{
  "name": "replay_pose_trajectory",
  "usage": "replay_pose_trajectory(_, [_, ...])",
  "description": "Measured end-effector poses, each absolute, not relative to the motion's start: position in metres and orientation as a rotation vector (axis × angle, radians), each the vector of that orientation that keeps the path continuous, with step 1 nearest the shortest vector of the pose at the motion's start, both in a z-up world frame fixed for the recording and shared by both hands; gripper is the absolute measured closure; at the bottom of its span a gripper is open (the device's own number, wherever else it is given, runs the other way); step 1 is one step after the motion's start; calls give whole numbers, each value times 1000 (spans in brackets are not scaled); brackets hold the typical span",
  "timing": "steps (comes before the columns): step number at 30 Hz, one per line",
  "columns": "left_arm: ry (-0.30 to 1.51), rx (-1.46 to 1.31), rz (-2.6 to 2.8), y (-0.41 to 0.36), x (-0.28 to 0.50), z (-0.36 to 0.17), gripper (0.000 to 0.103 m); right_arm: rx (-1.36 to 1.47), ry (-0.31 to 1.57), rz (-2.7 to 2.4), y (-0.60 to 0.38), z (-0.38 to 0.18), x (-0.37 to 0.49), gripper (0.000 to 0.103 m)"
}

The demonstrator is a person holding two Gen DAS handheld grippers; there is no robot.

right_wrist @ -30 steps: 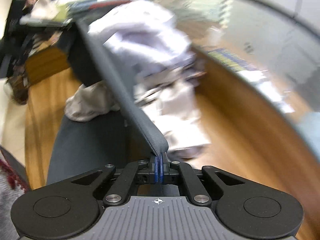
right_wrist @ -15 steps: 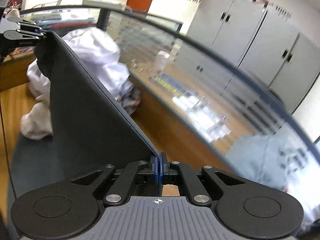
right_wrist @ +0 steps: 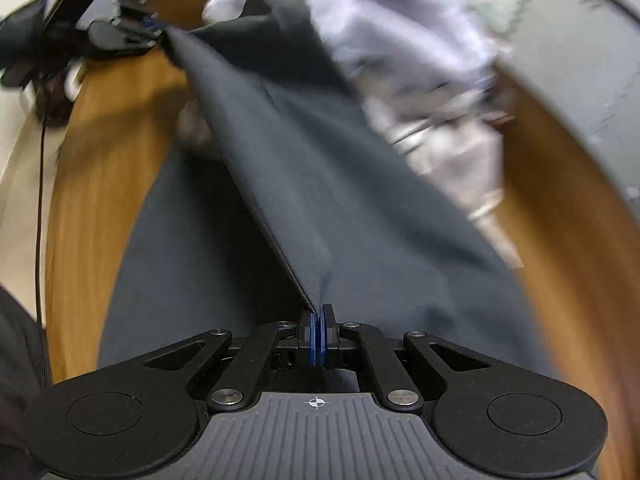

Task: Fold clothes

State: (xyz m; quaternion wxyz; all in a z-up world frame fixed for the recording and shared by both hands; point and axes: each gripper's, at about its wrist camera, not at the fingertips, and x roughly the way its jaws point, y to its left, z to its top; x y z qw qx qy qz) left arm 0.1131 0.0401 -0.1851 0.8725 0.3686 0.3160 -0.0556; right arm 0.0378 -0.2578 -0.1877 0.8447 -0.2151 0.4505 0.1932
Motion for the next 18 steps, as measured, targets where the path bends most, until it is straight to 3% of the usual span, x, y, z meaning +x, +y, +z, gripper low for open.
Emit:
replay_pose_trajectory(8, [717,794,-85,66,94,-194,95,-508,984,488,-238,-207,25,98])
replay_pose_trajectory(12, [708,769,-78,63,98,-188,96,-541,994,439,-228,-201,24,87])
replay_pose_trajectory(14, [703,772,-73,60,103,-183,95,-534,969,440,-214,-185,16,78])
replay_pose_trajectory(15, [702,776,-71,58,106,-182,95,-502,962,453,-210,-177,11,69])
replay_pose_trajectory(18, [726,775,-68,56,116,-181,94,-347,976,536,-200,-166,6,67])
